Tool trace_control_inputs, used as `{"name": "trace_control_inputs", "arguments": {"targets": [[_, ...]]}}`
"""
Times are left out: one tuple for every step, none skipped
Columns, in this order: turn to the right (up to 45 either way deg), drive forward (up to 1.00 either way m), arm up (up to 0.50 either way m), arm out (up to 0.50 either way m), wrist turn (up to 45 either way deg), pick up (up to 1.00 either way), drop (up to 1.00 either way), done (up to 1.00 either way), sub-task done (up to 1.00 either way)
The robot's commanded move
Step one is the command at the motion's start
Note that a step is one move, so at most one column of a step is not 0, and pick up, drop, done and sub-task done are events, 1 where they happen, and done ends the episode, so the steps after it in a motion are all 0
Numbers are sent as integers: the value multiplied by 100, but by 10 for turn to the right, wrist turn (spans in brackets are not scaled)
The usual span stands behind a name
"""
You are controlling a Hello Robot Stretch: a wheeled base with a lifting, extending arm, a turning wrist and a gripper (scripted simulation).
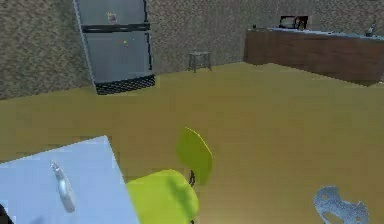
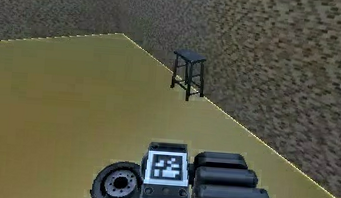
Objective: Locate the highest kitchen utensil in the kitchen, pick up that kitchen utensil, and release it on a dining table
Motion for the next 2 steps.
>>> {"name": "trace_control_inputs", "arguments": {"targets": [[-450,0,0,0,0,0,0,0,0],[-420,0,0,0,0,0,0,0,0]]}}
